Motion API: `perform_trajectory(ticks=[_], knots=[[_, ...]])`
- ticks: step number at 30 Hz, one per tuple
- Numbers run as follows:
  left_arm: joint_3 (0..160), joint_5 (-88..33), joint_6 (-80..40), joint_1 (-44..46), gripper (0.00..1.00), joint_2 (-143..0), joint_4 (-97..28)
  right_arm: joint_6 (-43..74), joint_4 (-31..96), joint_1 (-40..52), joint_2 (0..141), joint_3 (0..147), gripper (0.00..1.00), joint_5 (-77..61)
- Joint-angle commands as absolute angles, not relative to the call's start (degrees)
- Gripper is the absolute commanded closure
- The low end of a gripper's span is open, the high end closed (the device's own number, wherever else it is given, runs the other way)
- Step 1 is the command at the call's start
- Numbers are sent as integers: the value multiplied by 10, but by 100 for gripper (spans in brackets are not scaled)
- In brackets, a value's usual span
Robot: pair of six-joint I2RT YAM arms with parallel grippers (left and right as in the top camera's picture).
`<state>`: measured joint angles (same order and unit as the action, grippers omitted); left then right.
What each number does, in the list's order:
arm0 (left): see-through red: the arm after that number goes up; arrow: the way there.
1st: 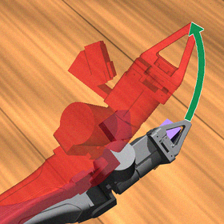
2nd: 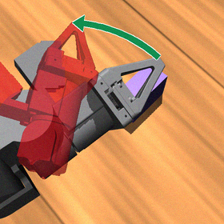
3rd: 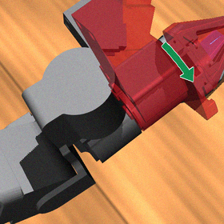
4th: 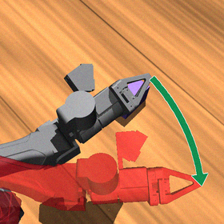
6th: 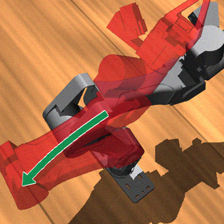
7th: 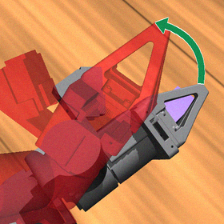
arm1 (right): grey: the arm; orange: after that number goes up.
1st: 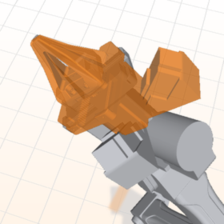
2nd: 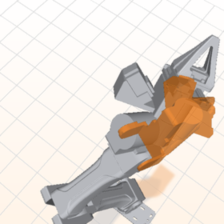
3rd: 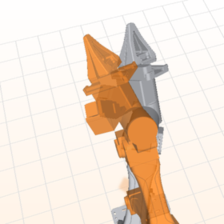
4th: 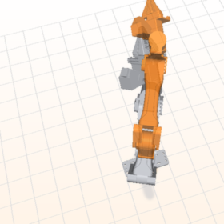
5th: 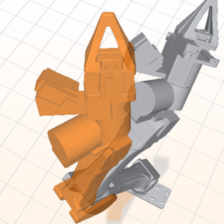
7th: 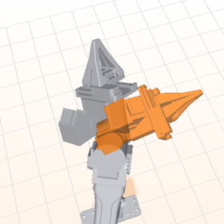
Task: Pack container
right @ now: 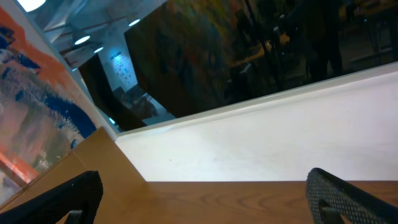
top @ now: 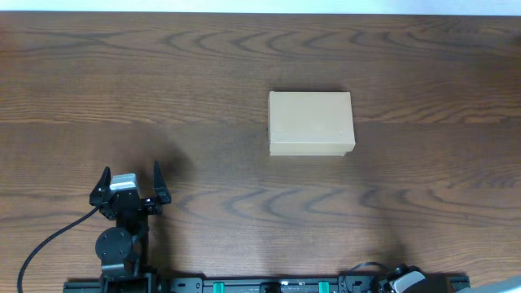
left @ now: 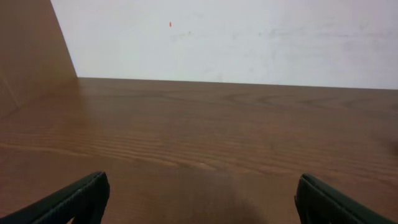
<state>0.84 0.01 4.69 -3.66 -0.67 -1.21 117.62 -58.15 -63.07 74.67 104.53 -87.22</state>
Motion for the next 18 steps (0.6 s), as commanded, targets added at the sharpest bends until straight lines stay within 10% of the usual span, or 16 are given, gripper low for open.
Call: perform_trajectory(ticks=[1,12,18], knots=[[3,1,45,-40,5,-2,-44,1154,-586,-633,746,1053,1,-893],[3,1,45,-40,5,-2,-44,787,-566,-568,745,1053,1,-767],[3,1,45,-40,5,-2,-44,467,-292,-454,742,1053,1,-703]])
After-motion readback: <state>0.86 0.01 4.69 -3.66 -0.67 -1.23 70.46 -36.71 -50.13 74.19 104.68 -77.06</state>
